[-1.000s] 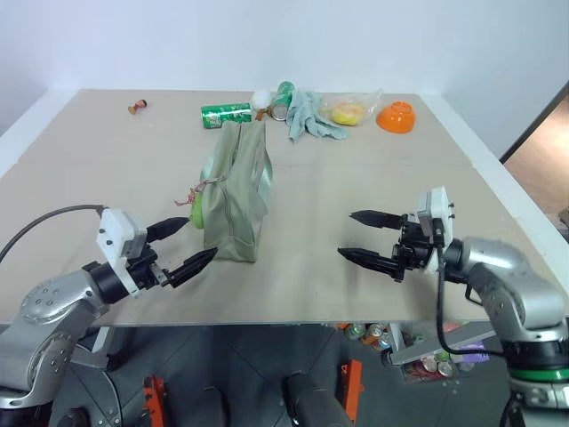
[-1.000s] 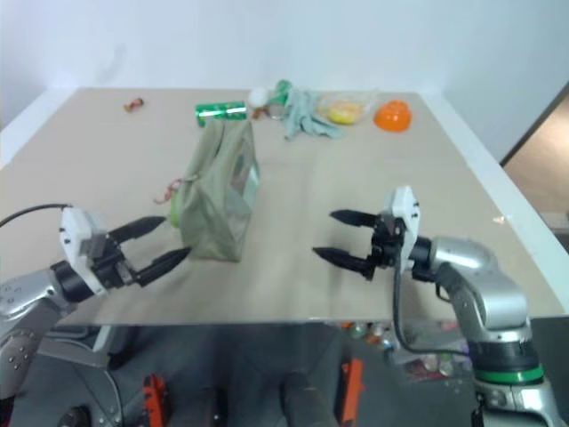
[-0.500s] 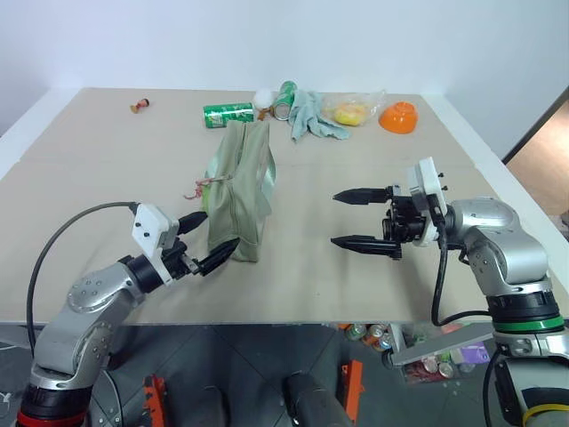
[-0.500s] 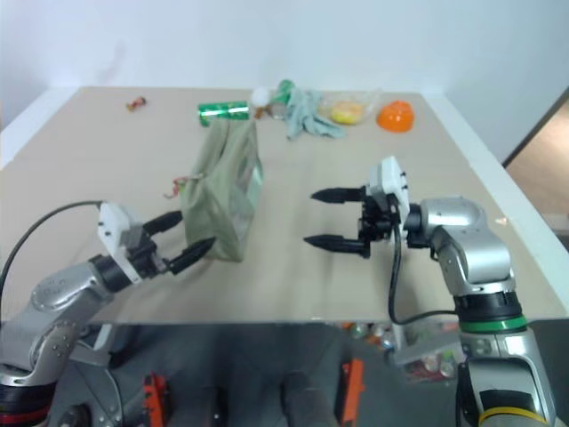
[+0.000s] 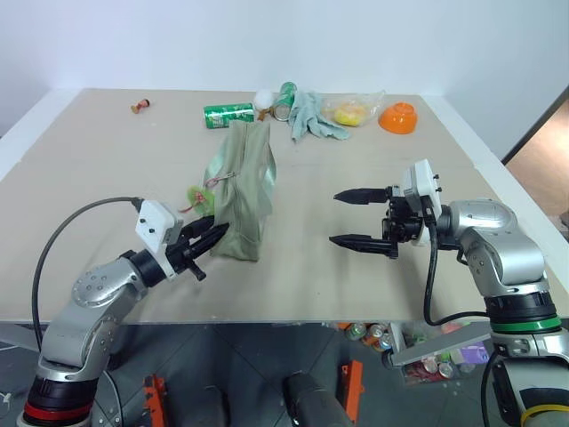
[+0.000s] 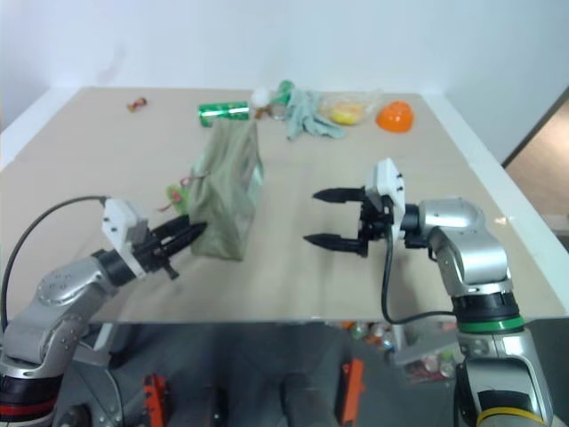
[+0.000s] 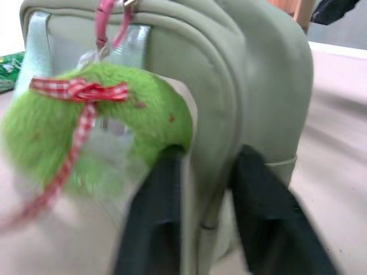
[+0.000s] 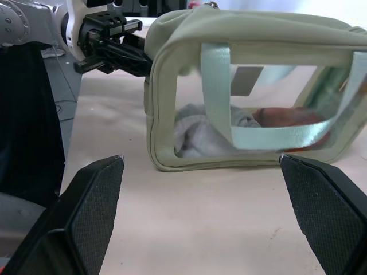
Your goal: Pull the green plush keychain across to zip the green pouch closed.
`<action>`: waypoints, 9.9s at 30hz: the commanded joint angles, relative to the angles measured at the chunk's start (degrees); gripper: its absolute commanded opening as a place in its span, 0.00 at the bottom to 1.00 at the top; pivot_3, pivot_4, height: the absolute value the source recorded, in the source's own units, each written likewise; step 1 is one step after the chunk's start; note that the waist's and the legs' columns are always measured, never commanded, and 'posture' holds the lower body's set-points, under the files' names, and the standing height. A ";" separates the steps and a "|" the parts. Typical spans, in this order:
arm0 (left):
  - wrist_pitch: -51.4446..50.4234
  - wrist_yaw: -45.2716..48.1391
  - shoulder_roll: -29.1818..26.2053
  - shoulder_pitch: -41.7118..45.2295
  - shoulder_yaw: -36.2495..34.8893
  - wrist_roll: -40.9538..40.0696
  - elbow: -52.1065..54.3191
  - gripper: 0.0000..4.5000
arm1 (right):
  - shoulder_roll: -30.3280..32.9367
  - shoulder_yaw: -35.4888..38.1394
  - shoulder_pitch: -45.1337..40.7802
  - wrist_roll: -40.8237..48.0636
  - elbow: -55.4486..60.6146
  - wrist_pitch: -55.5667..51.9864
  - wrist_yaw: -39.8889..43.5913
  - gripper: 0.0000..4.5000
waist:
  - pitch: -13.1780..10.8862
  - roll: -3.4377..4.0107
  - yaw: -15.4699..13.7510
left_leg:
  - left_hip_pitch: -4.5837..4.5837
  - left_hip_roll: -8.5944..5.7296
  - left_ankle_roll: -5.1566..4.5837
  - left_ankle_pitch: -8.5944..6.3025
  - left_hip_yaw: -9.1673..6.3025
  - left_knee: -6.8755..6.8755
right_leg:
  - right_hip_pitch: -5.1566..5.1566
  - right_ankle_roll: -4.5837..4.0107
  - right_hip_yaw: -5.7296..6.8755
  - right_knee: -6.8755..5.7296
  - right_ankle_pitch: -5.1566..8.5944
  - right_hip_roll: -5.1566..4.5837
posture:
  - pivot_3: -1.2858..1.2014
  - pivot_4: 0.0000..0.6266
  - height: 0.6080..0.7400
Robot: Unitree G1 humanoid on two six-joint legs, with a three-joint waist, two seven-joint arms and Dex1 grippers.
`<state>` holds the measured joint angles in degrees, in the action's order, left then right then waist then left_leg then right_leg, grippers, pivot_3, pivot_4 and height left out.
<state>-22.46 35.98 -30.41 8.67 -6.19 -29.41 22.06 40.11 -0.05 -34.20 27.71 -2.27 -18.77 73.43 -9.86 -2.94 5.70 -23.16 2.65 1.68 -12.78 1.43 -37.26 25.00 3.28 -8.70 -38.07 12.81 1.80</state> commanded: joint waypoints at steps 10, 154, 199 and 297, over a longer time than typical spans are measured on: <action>2.56 2.89 -0.73 2.60 -2.20 1.05 -3.28 0.00 | 0.45 1.21 0.17 -0.56 0.76 1.59 -0.12 1.00 | 0.00 0.00 0.02 | 0.00 0.00 -0.06 0.04 0.01 -0.15 | -0.05 0.01 0.00 0.00 -0.12 0.00 | 0.52 0.24 1.00; 3.56 14.01 -12.05 8.20 -9.44 -5.96 -8.12 1.00 | -1.96 5.31 -8.23 -5.92 -0.52 3.82 0.14 0.01 | -0.55 0.88 -0.69 | -0.26 0.00 0.00 -0.01 -1.05 0.32 | 0.13 -0.75 1.22 -0.19 0.13 -0.11 | 0.52 0.24 1.00; -4.44 20.94 -13.52 10.64 -8.06 -10.85 -8.84 1.00 | 8.68 11.42 19.28 3.88 21.02 -7.82 -10.46 0.86 | -0.57 0.89 -1.36 | -0.21 -0.02 -0.01 0.01 -1.20 -0.16 | -0.16 -0.42 1.30 -0.25 0.29 -0.08 | 0.52 0.24 1.00; 32.17 56.52 0.24 61.33 14.27 20.26 -81.44 1.00 | 7.94 9.62 16.06 6.06 24.76 -5.75 -15.12 0.00 | -0.57 0.88 -0.98 | -0.17 0.00 -0.04 0.01 -1.61 -0.22 | -0.40 -0.42 1.45 -0.35 0.28 0.18 | 0.52 0.24 1.00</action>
<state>8.79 90.95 -29.72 68.24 7.67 -8.12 -59.68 47.32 7.79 -17.53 33.00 20.08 -24.63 58.56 -10.43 -2.06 4.72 -23.33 2.65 1.64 -12.77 -0.18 -37.48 24.59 2.85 -7.26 -38.42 13.10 1.99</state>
